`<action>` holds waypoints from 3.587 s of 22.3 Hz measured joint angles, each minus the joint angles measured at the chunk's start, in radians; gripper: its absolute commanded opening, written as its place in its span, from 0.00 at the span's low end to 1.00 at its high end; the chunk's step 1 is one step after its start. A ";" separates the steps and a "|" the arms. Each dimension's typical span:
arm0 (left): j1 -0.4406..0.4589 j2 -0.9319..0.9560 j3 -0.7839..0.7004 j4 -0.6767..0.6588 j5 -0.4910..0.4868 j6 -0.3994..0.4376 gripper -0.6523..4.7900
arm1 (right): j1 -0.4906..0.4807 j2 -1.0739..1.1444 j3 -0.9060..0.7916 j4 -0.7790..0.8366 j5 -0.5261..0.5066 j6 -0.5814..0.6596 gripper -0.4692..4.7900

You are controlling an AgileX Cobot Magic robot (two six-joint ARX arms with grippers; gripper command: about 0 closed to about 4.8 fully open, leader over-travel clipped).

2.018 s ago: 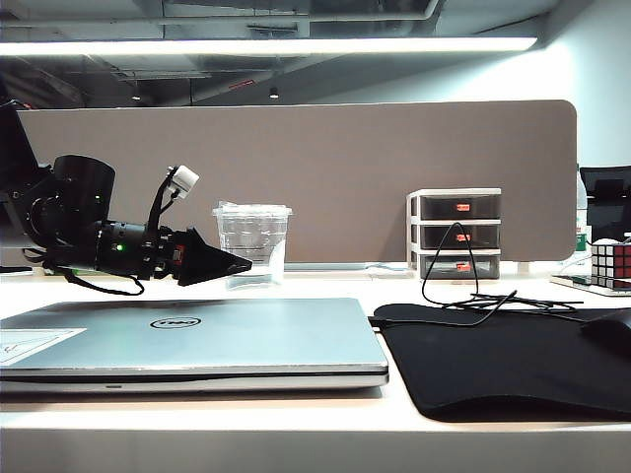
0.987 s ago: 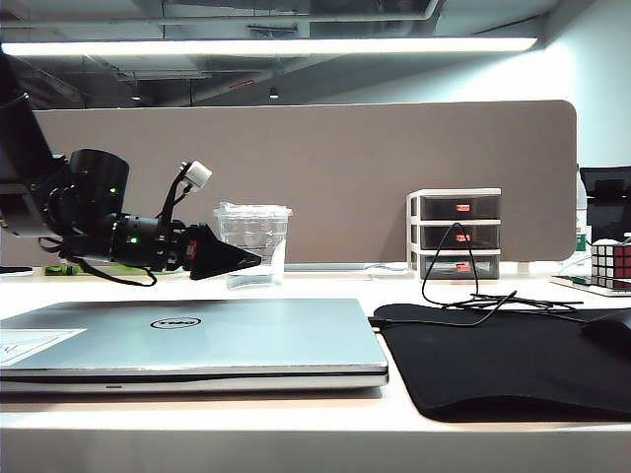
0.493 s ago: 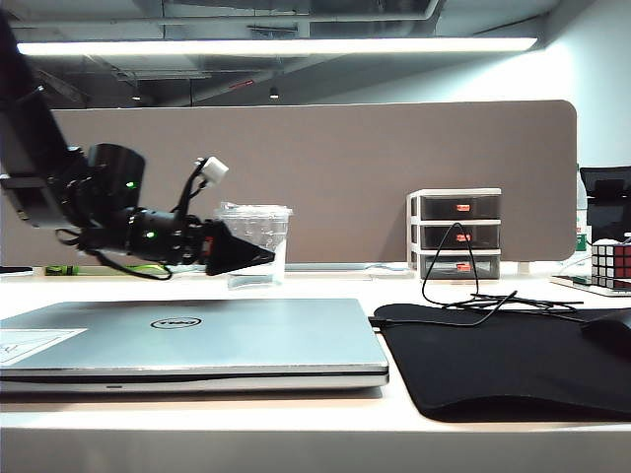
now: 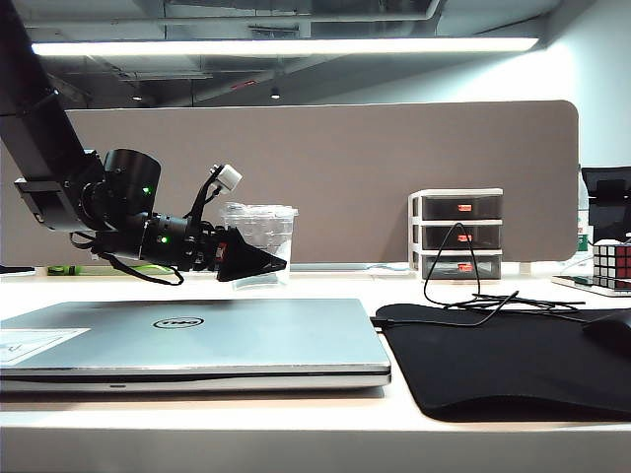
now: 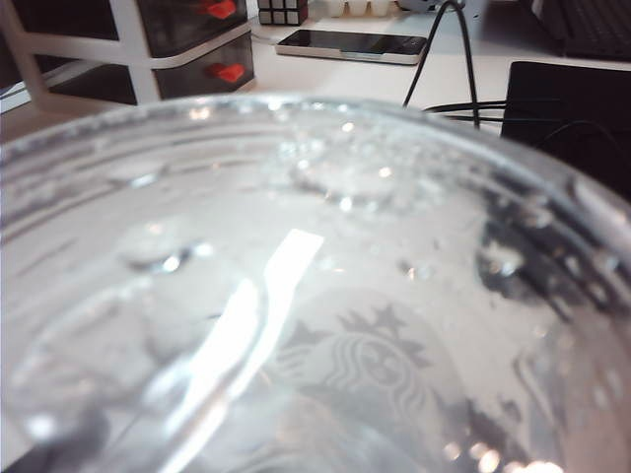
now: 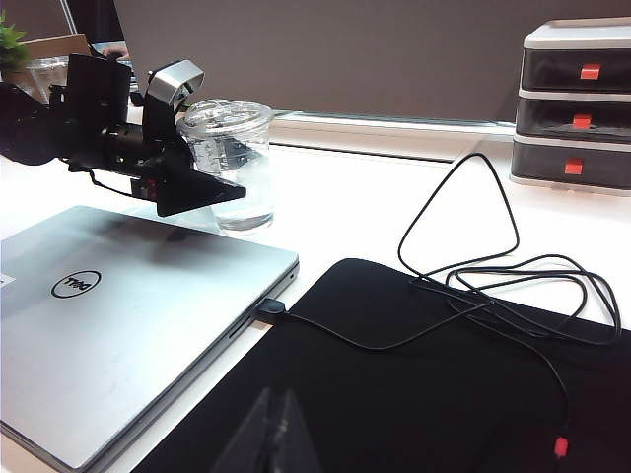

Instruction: Pick up the coffee cup and place it over the laptop.

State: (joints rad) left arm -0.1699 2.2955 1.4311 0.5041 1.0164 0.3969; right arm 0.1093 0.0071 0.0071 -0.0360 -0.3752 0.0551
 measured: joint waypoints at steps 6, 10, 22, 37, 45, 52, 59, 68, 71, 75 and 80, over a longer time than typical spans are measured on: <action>0.000 0.000 0.000 0.000 -0.006 0.011 0.89 | 0.000 0.000 0.000 0.000 0.000 0.000 0.07; 0.000 0.000 0.000 0.000 -0.010 0.011 0.79 | 0.000 0.000 0.000 0.000 0.000 0.000 0.07; 0.006 -0.066 -0.004 -0.015 0.005 0.006 0.73 | 0.000 0.000 0.000 0.000 0.000 0.000 0.07; 0.018 -0.267 -0.187 -0.168 0.043 0.059 0.73 | 0.000 0.000 0.000 0.000 -0.008 0.000 0.07; 0.018 -0.390 -0.356 -0.166 0.049 0.068 0.73 | 0.000 0.000 0.000 0.000 -0.023 0.000 0.07; 0.008 -0.489 -0.521 -0.126 0.046 0.061 0.72 | 0.000 0.000 0.000 0.000 -0.045 0.000 0.07; 0.008 -0.599 -0.663 0.024 0.048 0.012 0.72 | 0.000 0.000 0.000 0.000 -0.056 0.003 0.07; 0.008 -0.602 -0.860 0.275 0.035 -0.058 0.73 | 0.000 0.000 0.000 0.000 -0.075 0.019 0.07; 0.008 -0.602 -0.890 0.316 0.019 -0.059 0.73 | 0.000 0.000 0.000 0.000 -0.075 0.019 0.07; 0.008 -0.602 -0.890 0.324 -0.001 -0.052 0.74 | 0.000 0.000 0.000 0.000 -0.075 0.019 0.07; 0.008 -0.571 -0.890 0.342 -0.015 -0.032 0.75 | 0.000 0.000 0.000 0.000 -0.075 0.019 0.07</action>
State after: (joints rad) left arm -0.1619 1.7245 0.5415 0.8463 1.0016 0.3649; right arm 0.1097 0.0071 0.0071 -0.0360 -0.4500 0.0746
